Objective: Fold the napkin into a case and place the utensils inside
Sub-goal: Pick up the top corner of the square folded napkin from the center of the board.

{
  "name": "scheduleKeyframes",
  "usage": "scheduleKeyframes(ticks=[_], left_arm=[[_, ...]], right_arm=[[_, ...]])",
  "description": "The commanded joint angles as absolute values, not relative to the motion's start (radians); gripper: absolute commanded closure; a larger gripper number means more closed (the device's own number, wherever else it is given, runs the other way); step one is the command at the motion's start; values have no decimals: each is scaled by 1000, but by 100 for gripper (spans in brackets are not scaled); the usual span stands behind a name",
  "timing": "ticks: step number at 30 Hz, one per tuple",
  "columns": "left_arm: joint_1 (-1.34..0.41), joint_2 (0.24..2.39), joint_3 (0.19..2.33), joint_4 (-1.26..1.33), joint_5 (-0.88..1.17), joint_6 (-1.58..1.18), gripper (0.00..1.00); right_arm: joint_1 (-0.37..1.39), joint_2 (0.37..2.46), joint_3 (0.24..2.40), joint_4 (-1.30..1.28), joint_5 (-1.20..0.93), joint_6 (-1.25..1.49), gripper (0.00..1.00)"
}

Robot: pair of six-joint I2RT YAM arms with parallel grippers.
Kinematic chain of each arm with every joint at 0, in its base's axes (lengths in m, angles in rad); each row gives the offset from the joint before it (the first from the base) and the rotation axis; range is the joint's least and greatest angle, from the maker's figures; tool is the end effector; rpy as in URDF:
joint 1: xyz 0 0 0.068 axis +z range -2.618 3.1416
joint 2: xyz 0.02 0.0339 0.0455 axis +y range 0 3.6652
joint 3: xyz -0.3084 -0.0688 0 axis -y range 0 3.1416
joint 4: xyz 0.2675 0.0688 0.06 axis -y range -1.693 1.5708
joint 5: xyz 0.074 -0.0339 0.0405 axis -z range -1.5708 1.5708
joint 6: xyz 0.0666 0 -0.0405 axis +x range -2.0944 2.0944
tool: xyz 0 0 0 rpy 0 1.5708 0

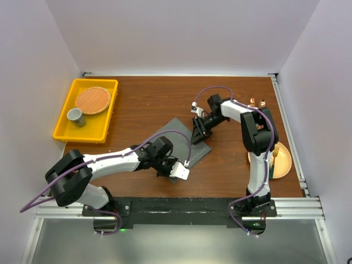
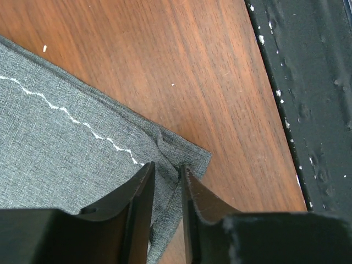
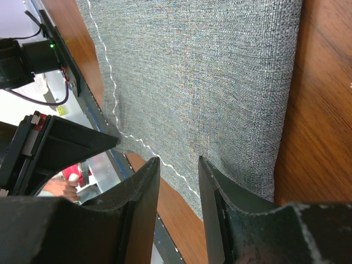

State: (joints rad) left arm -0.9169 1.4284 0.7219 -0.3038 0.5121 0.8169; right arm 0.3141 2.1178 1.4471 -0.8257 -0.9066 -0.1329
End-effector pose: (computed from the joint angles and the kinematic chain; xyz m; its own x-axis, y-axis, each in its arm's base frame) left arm 0.1498 -0.2491 0.1789 0.2673 0.6960 -0.6664 0.9577 -0.2687 0.1035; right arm 0.3983 0.1845 0.1429 -0.9075 -0.3807 -0.1777 -0.3696 0.5223 0.7685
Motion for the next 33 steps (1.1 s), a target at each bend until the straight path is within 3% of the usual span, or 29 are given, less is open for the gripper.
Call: scheduleKeyframes(ticks=[1,9,14,18,23,27,33], left_arm=[[-919,1428,718,-275,537,808,74],[-919,1408,710,-304,537,822,78],[-919,1379,709,-324,552,834,100],[-919,1373,710,-325,569,831,100],[-902,1417,735,-327,586,784,91],[-894,1436,744,-319,588,775,71],[-873,1462,764,-336,609,775,66]], right_arm=[[311,2088,1445,-838,-920,-153,61],[311,2082,1437,-838,-920,-158,61],[314,2074,1430,-839,-920,-160,60],[311,2071,1422,-836,-911,-163,60],[313,2075,1411,-834,-904,-166,60],[313,2079,1407,-828,-891,-170,60],[313,2094,1407,-833,-888,-181,61]])
